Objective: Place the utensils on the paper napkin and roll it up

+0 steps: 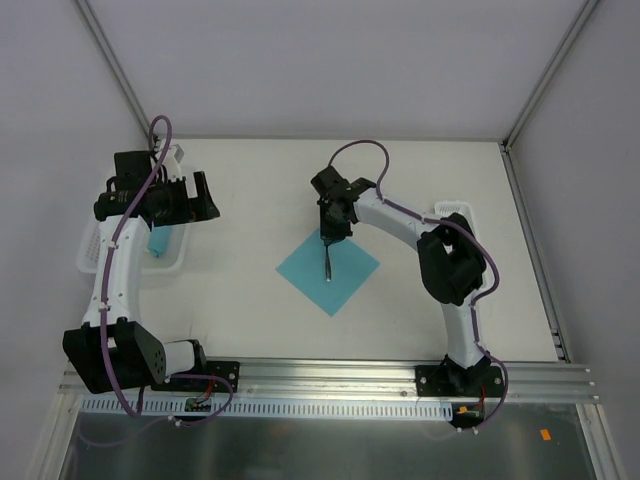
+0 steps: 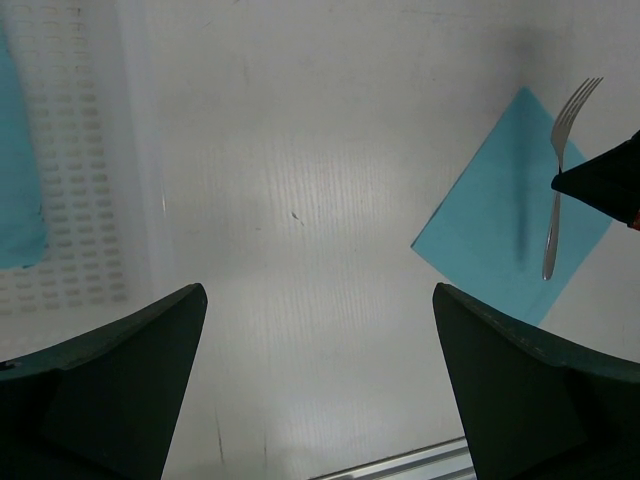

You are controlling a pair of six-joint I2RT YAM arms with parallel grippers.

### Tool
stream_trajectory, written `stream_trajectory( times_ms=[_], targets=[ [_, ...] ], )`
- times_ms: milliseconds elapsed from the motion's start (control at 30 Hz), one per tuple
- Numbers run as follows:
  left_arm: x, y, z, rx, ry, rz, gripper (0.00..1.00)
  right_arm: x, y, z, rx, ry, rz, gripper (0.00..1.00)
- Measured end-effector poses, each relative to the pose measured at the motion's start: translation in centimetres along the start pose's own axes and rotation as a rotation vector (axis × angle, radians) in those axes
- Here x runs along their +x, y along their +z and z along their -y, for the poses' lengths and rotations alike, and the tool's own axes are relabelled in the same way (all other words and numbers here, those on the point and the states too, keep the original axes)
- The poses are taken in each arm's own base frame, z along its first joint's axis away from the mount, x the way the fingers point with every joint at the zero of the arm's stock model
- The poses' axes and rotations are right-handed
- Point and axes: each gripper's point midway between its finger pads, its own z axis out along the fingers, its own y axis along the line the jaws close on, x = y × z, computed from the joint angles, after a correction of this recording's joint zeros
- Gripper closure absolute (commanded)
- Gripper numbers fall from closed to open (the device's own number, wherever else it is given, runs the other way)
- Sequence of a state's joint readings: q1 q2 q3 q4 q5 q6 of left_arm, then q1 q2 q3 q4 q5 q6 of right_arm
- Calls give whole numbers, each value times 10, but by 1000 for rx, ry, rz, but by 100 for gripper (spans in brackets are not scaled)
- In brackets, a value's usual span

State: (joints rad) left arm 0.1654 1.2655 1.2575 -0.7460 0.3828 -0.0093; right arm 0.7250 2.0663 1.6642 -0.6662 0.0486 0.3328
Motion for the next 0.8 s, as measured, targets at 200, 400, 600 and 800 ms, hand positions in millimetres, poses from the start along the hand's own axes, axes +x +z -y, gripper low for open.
stream_trajectory(
  times_ms=[200, 400, 600, 800],
  targets=[
    [3, 2, -1, -2, -5, -8, 1, -1, 11, -3, 2, 17, -9, 100],
    [7, 3, -2, -4, -10, -17, 1, 4, 20, 0, 15, 25, -29, 100],
    [10, 5, -5, -18, -13, -26, 1, 10, 30, 1, 22, 29, -52, 100],
    [10, 4, -7, -28, -13, -24, 1, 14, 38, 2, 28, 31, -68, 100]
  ],
)
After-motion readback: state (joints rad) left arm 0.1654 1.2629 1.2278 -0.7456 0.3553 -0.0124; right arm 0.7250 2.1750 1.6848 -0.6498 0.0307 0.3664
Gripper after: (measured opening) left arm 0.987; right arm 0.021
